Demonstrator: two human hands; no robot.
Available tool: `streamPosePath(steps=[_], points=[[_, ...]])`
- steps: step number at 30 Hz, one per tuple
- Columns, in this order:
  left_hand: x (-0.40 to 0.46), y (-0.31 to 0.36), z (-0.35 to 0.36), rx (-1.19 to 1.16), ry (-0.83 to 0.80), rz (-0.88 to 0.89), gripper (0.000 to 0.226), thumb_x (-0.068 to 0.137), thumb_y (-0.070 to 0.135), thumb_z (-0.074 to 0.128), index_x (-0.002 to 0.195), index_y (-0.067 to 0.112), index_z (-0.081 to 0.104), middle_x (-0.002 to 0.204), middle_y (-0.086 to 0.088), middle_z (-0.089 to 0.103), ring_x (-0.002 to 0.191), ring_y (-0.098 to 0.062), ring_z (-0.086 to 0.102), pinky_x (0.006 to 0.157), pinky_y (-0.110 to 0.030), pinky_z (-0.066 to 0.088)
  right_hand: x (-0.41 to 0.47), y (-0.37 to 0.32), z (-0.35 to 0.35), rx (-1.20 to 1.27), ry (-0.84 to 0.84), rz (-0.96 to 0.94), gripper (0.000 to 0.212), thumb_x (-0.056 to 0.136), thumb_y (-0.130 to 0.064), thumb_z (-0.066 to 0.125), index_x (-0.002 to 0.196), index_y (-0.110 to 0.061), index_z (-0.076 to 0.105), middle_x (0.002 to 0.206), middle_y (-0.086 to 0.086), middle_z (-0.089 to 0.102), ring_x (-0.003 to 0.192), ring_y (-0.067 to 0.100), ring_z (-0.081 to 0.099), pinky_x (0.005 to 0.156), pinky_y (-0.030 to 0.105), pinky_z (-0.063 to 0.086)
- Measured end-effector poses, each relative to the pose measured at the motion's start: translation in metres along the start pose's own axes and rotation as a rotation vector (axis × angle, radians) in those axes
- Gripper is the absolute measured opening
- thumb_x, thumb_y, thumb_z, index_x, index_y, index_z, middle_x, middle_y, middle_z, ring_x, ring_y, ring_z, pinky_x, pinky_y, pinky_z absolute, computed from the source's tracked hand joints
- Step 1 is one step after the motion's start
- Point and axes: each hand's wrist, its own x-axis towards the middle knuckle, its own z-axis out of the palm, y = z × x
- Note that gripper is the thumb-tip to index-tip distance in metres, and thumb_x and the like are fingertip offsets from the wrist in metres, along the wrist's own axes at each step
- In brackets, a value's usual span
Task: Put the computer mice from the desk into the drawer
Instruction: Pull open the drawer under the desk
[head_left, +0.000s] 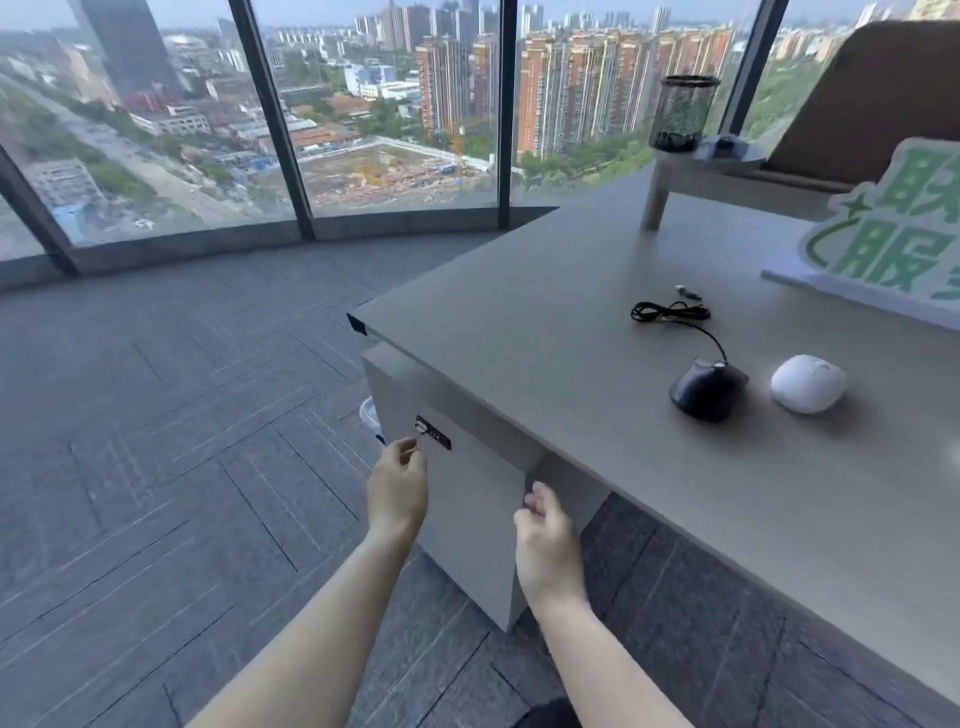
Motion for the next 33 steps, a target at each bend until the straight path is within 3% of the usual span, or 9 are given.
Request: streamPosePath(steps=[4,7,9,12,17,21,24,28,33], points=[[0.038,-0.016,0.017,-0.185,-0.032,-0.262,0.038,0.087,0.024,0.043,0.119,0.013,0.061,0.105,-0.005,0.067,0.102,-0.027,0.063,0.095,-0.044,0.051,0.023,0.006,0.005,-0.052,0.006,0.076,0.055,0.096,-0.011,0.042,0.149,-0.009,0.028,0.152,0.014,0.041,0.137,0.027,0.041,0.107,0.035,0.036],[0.066,-0.018,0.033,-0.303,0.002,-0.346,0.021,0.087,0.019,0.043,0.068,0.019,0.053,0.07,-0.001,0.054,0.08,-0.024,0.055,0.078,-0.034,0.045,0.034,0.009,0.012,-0.05,0.029,0.063,0.054,0.094,-0.012,0.044,0.147,-0.014,0.034,0.147,0.007,0.049,0.133,0.023,0.047,0.112,0.042,0.037],[0.082,-0.015,0.04,-0.364,0.022,-0.387,0.026,0.088,0.021,0.043,0.062,0.017,0.046,0.066,-0.004,0.051,0.071,-0.024,0.052,0.072,-0.034,0.043,0.038,0.009,0.017,-0.035,0.064,0.063,0.051,0.093,-0.01,0.044,0.144,-0.012,0.041,0.143,0.007,0.053,0.13,0.022,0.05,0.109,0.041,0.04],[0.101,-0.018,0.048,-0.429,0.037,-0.441,0.027,0.091,0.024,0.046,0.068,0.011,0.051,0.073,-0.01,0.056,0.07,-0.027,0.054,0.069,-0.038,0.047,0.039,0.011,0.023,-0.022,0.126,0.079,0.047,0.092,-0.007,0.045,0.139,-0.008,0.048,0.138,0.01,0.058,0.126,0.022,0.055,0.106,0.039,0.044],[0.115,-0.026,0.056,-0.467,0.062,-0.472,0.018,0.094,0.018,0.048,0.1,0.004,0.058,0.096,-0.015,0.06,0.09,-0.032,0.062,0.077,-0.05,0.057,0.04,0.016,0.024,-0.028,0.175,0.069,0.046,0.087,-0.004,0.046,0.132,-0.008,0.055,0.131,0.01,0.064,0.119,0.02,0.061,0.1,0.037,0.05],[0.114,-0.024,0.053,-0.475,0.063,-0.474,0.026,0.092,0.015,0.051,0.11,-0.001,0.058,0.101,-0.015,0.057,0.095,-0.029,0.059,0.074,-0.048,0.057,0.034,0.016,0.023,-0.071,0.149,0.041,0.048,0.086,-0.005,0.046,0.133,-0.009,0.053,0.132,0.008,0.063,0.121,0.019,0.059,0.1,0.035,0.049],[0.105,-0.028,0.04,-0.446,0.121,-0.48,0.019,0.092,0.016,0.05,0.102,0.002,0.056,0.101,-0.016,0.056,0.086,-0.029,0.057,0.073,-0.047,0.058,0.023,0.019,0.023,-0.119,0.075,0.011,0.043,0.086,-0.011,0.047,0.127,-0.014,0.059,0.122,0.003,0.069,0.11,0.014,0.064,0.091,0.033,0.054],[0.079,-0.051,0.003,-0.458,0.179,-0.479,0.015,0.093,0.021,0.047,0.098,0.007,0.05,0.105,-0.014,0.056,0.088,-0.028,0.056,0.077,-0.046,0.057,-0.008,0.023,0.022,-0.102,-0.028,-0.056,0.008,0.093,-0.027,0.056,0.092,-0.027,0.064,0.086,-0.015,0.069,0.083,0.001,0.064,0.068,0.015,0.046],[0.038,-0.081,-0.058,-0.522,0.211,-0.499,0.028,0.096,0.02,0.046,0.121,0.008,0.051,0.109,-0.011,0.055,0.097,-0.027,0.056,0.088,-0.051,0.055,-0.037,0.039,0.038,-0.121,-0.256,-0.07,0.027,0.088,-0.045,0.061,0.075,-0.021,0.066,0.067,-0.009,0.065,0.065,0.007,0.057,0.066,0.026,0.049]])
